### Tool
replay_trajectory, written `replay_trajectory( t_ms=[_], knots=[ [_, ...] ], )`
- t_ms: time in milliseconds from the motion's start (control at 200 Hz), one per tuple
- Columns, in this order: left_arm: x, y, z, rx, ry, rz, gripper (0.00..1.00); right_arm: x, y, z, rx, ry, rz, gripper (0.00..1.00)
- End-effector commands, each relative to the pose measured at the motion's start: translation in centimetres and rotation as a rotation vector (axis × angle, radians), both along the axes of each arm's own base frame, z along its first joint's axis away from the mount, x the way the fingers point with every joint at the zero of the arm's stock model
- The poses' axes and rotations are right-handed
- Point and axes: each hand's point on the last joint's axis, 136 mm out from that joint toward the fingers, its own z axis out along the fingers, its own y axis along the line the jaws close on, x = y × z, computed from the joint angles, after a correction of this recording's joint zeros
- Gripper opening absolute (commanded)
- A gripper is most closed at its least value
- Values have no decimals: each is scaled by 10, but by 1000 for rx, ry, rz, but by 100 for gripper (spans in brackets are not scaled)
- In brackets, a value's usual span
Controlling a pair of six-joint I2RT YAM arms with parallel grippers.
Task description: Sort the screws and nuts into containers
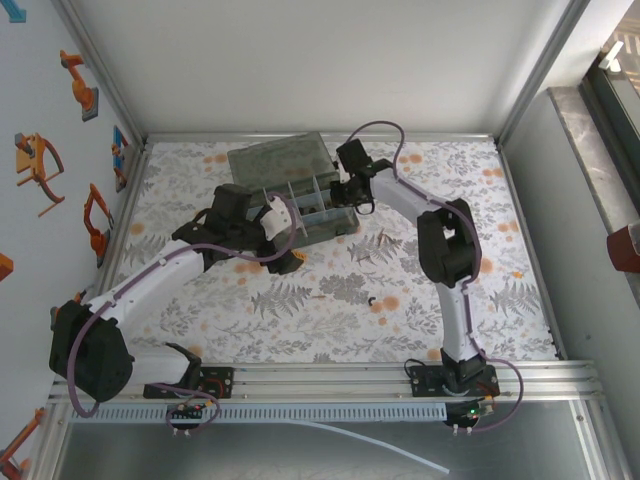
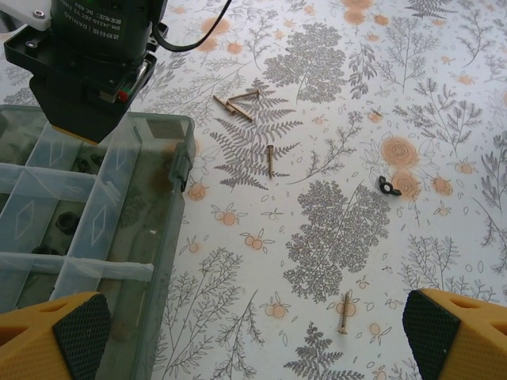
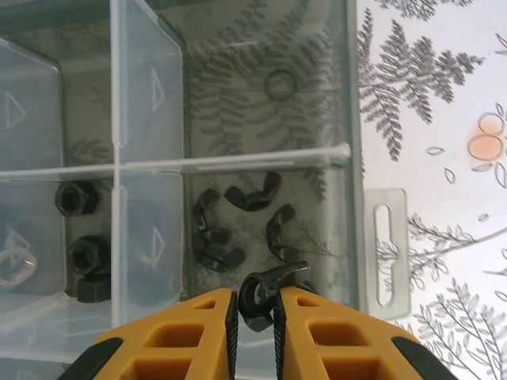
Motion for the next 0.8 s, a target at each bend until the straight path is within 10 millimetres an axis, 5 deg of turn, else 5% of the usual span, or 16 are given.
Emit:
replay_trajectory(
  t_ms=[0,125,300,381,591,796],
  knots=[
    [0,1,7,-23,-12,6,97,6,8,21,31,-31,14,32],
    [-1,1,9,-31,-6,3,97,3,1,30,15,-57,-1,44],
    [-11,-3,14,-61,18,-39,97,-23,-23,55,5,-87,-70,46],
    [-22,-7,14,-82,54,-87,97,-56,-45,49,-12,-16,-150,46],
    [-46,-20,8,-84,78,-188,97,-186,-95,5,-99,168,-336,47],
    [-59,-28,7,-90,102,-244,97,-258,-100,-18,-73,260,-433,50]
  ],
)
